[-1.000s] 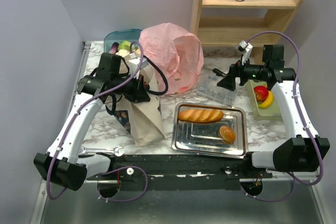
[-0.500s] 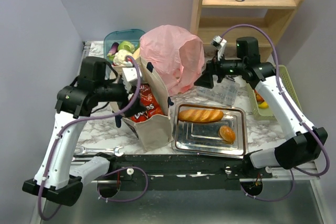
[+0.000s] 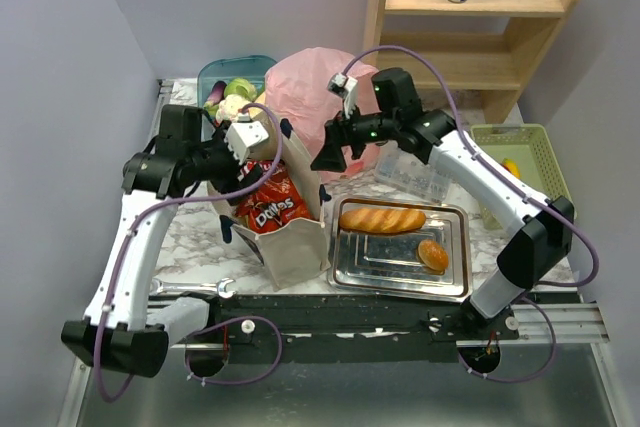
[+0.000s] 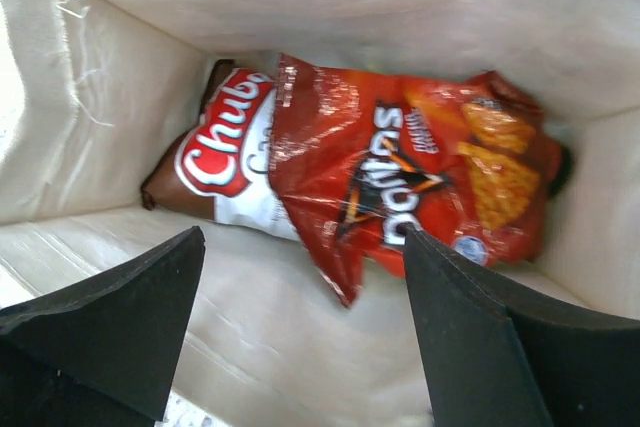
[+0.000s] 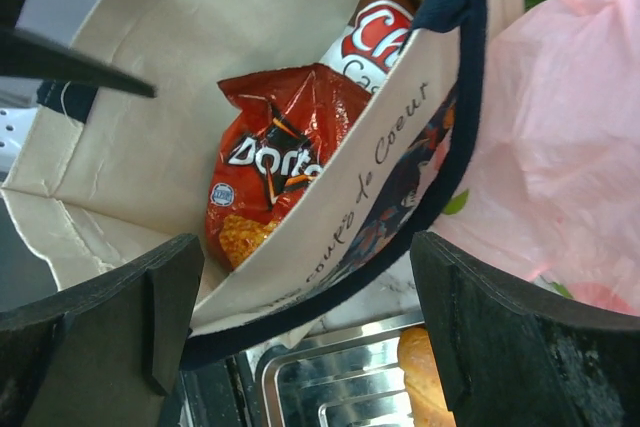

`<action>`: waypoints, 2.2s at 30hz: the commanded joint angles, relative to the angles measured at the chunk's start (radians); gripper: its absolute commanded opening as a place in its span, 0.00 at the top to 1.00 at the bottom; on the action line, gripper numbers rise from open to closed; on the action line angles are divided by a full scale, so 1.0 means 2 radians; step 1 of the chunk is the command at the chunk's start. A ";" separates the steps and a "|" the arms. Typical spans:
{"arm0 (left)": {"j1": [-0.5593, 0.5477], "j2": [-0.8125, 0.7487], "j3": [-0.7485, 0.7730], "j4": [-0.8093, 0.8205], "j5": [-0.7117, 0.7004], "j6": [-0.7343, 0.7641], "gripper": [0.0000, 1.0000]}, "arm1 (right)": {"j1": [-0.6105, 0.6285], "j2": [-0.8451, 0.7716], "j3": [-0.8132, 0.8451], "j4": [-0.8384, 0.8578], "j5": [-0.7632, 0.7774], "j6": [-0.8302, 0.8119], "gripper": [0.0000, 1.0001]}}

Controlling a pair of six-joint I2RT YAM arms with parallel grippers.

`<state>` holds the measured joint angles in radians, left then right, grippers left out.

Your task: Untie the knot of the grocery bags and take out the mixed food

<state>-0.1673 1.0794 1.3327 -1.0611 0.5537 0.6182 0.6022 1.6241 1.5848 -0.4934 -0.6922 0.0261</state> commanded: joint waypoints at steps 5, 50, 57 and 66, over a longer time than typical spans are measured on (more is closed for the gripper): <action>-0.028 0.121 -0.013 0.100 -0.054 0.028 0.14 | 0.021 0.007 -0.018 0.006 0.057 0.001 0.10; -0.044 0.148 0.427 0.074 0.099 -0.207 1.00 | -0.043 -0.209 -0.214 0.350 -0.079 0.002 0.00; -0.058 0.148 0.406 0.144 0.177 -0.293 1.00 | 0.017 -0.194 -0.226 0.387 -0.022 -0.071 0.00; -0.066 0.136 0.377 0.176 0.212 -0.330 1.00 | 0.022 -0.130 -0.193 0.415 0.005 -0.035 0.04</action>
<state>-0.2951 1.3705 2.0769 -0.7921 0.8997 0.0441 0.6426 1.3407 1.1763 0.2714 -0.7208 -0.0750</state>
